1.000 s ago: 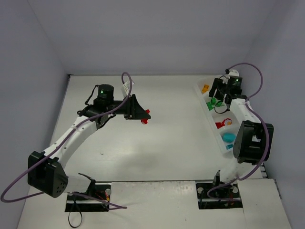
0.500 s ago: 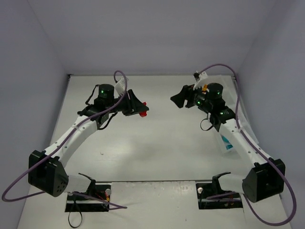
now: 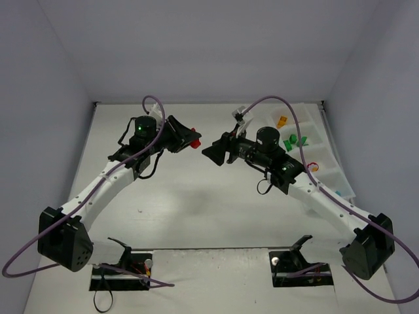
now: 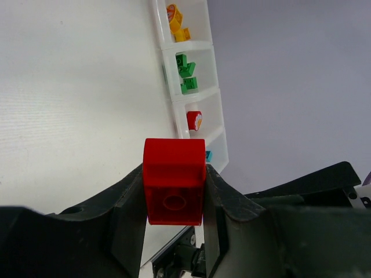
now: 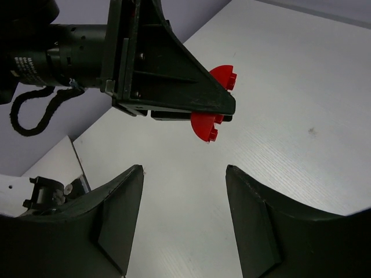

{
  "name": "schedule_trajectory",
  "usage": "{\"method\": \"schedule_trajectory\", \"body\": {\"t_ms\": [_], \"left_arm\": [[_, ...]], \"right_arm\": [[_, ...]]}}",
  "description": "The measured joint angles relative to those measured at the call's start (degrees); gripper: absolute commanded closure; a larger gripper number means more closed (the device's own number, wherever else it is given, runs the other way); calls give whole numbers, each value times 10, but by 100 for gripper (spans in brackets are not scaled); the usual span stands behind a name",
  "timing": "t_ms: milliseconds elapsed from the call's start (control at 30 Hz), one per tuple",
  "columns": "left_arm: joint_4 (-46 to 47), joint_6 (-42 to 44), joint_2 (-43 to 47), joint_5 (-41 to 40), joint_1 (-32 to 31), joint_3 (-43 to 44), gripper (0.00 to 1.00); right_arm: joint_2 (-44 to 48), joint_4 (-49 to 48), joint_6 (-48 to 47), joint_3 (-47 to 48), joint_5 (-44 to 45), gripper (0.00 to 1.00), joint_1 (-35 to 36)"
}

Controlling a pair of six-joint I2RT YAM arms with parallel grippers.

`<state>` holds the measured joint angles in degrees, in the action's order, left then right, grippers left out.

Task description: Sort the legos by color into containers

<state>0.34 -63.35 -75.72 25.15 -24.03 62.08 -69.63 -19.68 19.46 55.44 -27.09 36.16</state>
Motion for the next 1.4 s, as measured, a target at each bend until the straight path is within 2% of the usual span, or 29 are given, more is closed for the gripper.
{"method": "schedule_trajectory", "body": {"t_ms": [300, 633, 833, 933, 967, 1000, 1033, 1100, 1233, 1333, 1400], "left_arm": [[5, -28, 19, -30, -16, -1, 96], [13, -39, 27, -45, -31, -1, 96], [18, -46, 27, -47, -42, -1, 96], [20, -46, 26, -50, -45, -1, 96], [22, -46, 26, -55, -45, -1, 96], [21, -46, 26, -58, -45, -1, 95], [21, -46, 26, -60, -46, -1, 84], [21, -45, 26, -62, -46, -1, 74], [12, -28, 29, -76, -48, -1, 40], [-16, -6, 43, -99, -48, -7, 22], [-43, 9, 56, -115, -44, -9, 20]], "right_arm": [[-59, -4, -1, 29, 30, 47, 11], [-83, -37, -2, 47, 36, 52, 20], [-89, -50, -2, 49, 38, 61, 30], [-92, -50, -5, 49, 48, 78, 33], [-93, -52, -8, 49, 52, 90, 33], [-93, -52, -11, 49, 57, 97, 34], [-94, -52, -13, 49, 59, 100, 36], [-94, -53, -17, 49, 65, 100, 37], [-94, -47, -29, 49, 84, 100, 37], [-91, -32, -44, 48, 109, 100, 37], [-83, -19, -50, 39, 129, 100, 35]]}}
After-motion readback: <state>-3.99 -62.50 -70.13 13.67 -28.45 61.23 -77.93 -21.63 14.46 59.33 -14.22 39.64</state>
